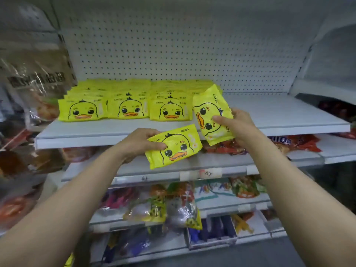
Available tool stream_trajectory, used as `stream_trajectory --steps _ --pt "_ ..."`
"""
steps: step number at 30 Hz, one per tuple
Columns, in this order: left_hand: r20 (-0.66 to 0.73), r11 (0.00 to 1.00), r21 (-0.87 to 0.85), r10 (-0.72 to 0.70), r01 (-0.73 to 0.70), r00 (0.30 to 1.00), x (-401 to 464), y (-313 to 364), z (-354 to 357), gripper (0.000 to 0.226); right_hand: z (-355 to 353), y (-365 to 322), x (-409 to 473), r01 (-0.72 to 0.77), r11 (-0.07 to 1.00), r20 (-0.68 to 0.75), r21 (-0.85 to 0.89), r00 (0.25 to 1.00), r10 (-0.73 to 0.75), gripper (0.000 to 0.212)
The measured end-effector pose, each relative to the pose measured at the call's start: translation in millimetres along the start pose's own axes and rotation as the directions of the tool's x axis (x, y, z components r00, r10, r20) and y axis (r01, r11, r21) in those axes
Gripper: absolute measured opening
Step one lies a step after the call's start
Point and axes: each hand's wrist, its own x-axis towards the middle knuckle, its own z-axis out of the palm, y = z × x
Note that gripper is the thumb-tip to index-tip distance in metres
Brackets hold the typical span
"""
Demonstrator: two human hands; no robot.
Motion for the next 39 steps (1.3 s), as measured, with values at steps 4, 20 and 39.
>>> stream_trajectory --steps 4,20,39 --pt "0.012 0.999 0.027 0.031 -0.031 0.999 59.1 15.4 -1.8 0.026 -25.7 -13.2 69.6 -0.023 0.982 0.052 -0.188 0.998 0.034 0.034" --pt "0.003 0.995 0.073 0.061 -0.061 0.998 156.3 45.2 0.1 0.029 -29.4 -11.4 226.9 0.249 0.649 0.394 -0.719 0.915 0.085 0.066" --pt "-0.084 0.973 0.174 0.166 -0.150 0.982 185.4 83.9 46.7 0.025 -24.1 -34.1 177.3 0.460 0.739 0.660 -0.492 0.751 -0.028 0.035"
